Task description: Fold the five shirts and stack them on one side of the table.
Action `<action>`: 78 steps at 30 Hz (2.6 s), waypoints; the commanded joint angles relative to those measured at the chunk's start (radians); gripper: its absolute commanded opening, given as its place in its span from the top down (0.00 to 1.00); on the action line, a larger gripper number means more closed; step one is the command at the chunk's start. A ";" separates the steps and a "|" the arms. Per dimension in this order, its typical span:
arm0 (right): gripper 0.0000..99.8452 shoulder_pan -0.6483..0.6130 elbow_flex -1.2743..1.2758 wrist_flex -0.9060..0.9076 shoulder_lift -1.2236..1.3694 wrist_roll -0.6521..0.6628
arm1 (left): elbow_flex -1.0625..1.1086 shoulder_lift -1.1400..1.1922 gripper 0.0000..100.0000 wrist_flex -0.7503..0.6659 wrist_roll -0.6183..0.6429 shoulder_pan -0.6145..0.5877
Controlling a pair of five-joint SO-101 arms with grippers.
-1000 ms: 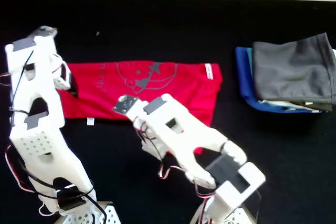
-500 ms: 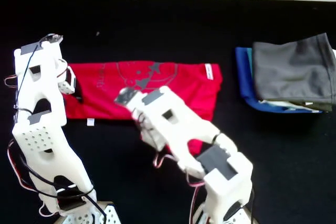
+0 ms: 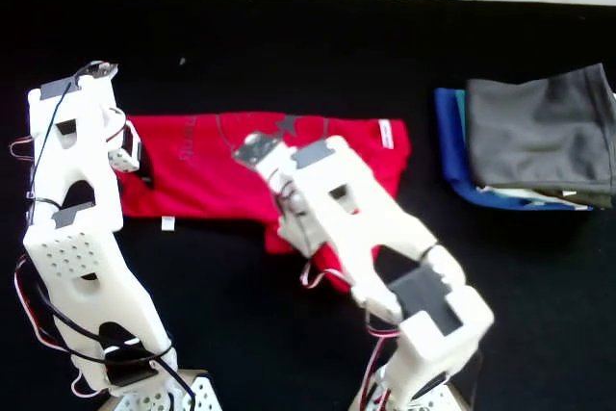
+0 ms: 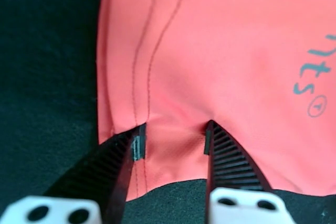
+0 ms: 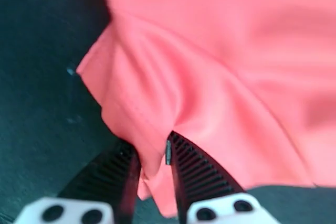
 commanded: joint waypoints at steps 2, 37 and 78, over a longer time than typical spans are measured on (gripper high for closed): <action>0.99 0.140 -0.068 0.031 -0.067 0.063 | -0.004 0.012 0.80 -0.021 0.005 0.007; 0.78 0.248 -1.225 0.398 0.513 -0.103 | -0.004 0.012 0.80 -0.021 0.005 0.007; 0.78 0.349 -0.007 0.414 -0.842 -0.035 | -0.863 0.473 0.87 0.373 -0.052 -0.024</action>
